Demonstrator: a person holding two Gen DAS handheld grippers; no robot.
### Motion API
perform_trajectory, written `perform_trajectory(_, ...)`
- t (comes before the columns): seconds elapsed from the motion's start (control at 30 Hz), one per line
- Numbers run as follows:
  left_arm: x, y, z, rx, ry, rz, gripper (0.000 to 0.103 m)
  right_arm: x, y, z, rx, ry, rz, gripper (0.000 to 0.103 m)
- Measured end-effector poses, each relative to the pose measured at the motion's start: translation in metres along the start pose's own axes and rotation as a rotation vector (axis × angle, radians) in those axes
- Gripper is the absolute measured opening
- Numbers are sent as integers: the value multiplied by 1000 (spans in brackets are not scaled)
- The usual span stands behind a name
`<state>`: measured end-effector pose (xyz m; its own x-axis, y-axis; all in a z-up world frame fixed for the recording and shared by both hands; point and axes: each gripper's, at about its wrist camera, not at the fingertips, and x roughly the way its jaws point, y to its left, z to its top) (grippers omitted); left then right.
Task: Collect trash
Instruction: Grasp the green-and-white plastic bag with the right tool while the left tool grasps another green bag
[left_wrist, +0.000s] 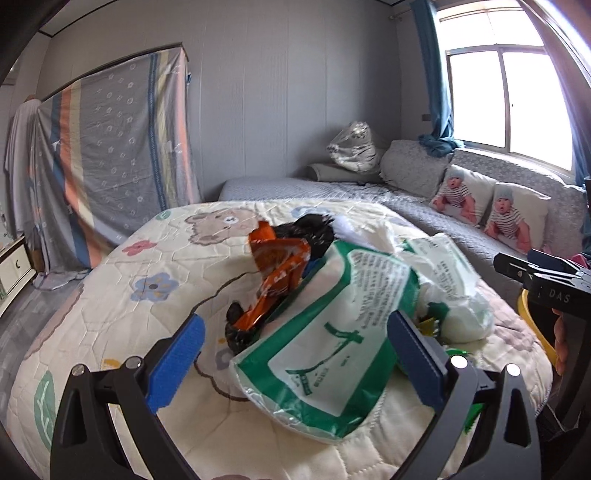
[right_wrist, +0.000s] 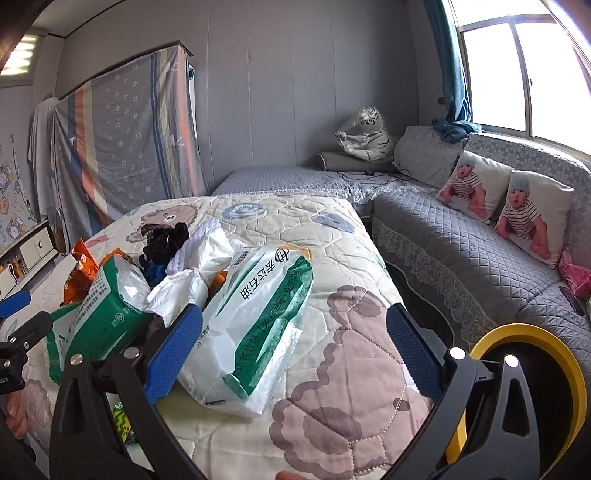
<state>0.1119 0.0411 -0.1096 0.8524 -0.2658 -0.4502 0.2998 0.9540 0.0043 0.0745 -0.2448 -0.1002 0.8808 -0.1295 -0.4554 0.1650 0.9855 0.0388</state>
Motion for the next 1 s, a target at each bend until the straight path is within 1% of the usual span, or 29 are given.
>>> perform_trajectory(0.07,8,2,-1,-4,30,15,95,12,2,-1,-2,39,8,95)
perform_trajectory(0.13,13,7,-2,-18,53,10,95,25,5,0,-10,79,28,95)
perform_trajectory(0.2,20,8,-2,-33,75,0,95,34,11,0,-26,103,42,95)
perform_trajectory(0.23,24,7,-2,-35,86,3,95,38,14,0,-35,108,36,95)
perform_trajectory(0.3,29,4,-2,-30,97,6,95,48,18,1,-42,128,25,95)
perform_trajectory(0.57,49,0,-3,-43,140,3,94,80,20,7,-19,211,43,95)
perform_trajectory(0.67,51,-3,-3,-33,149,-12,86,91,18,6,0,252,68,95)
perform_trajectory(0.7,52,-4,-3,-25,150,-4,83,94,18,6,2,264,78,95)
perform_trajectory(0.77,54,-5,-4,-22,156,-6,78,97,18,5,9,275,95,89)
perform_trajectory(0.8,55,-4,-3,-28,160,-10,76,98,18,5,4,276,98,80)
perform_trajectory(0.83,55,-4,-3,-35,162,-15,75,100,20,5,-3,281,97,79)
perform_trajectory(0.87,55,-3,-2,-38,163,-19,71,101,20,4,-5,286,100,78)
perform_trajectory(0.9,56,-1,-2,-37,163,-13,59,102,21,4,-7,289,108,73)
perform_trajectory(0.97,58,-1,-2,-38,171,-9,48,102,21,4,-9,292,117,67)
perform_trajectory(1.0,59,0,-3,-41,175,-9,44,102,21,4,-9,295,124,61)
